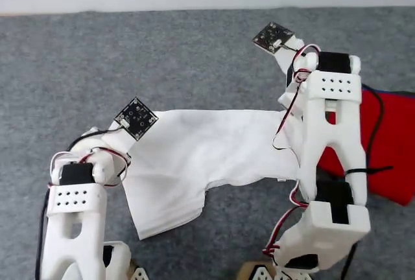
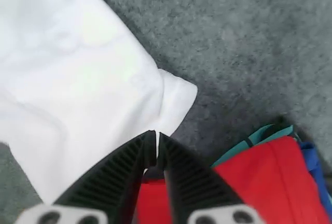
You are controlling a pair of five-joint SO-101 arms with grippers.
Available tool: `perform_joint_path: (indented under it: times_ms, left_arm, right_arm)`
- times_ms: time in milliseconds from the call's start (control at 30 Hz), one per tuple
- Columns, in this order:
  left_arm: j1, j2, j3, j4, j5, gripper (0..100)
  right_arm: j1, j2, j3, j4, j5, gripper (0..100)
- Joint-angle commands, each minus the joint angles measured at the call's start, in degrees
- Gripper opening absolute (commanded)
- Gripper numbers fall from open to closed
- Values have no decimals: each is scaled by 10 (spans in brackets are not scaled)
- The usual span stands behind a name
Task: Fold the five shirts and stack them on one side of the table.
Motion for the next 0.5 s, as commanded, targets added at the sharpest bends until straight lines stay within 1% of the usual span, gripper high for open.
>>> perform_joint_path:
  times_ms: [0, 100, 233, 333, 467]
  left_arm:
    - [-5, -10, 5, -11, -2, 137]
    - [-5, -10, 5, -11, -2, 137]
    - [-6, -10, 5, -11, -2, 137]
    - [-9, -10, 5, -10, -2, 137]
    - [-10, -10, 5, -8, -2, 137]
  right_arm:
    - [7, 5, -25, 5, -39, 60]
    - [7, 45, -24, -2, -71, 61]
    - [1, 122, -28, -22, -75, 38]
    - [-2, 178, -42, -40, -98, 9]
    - [0, 244, -88, -58, -109, 10]
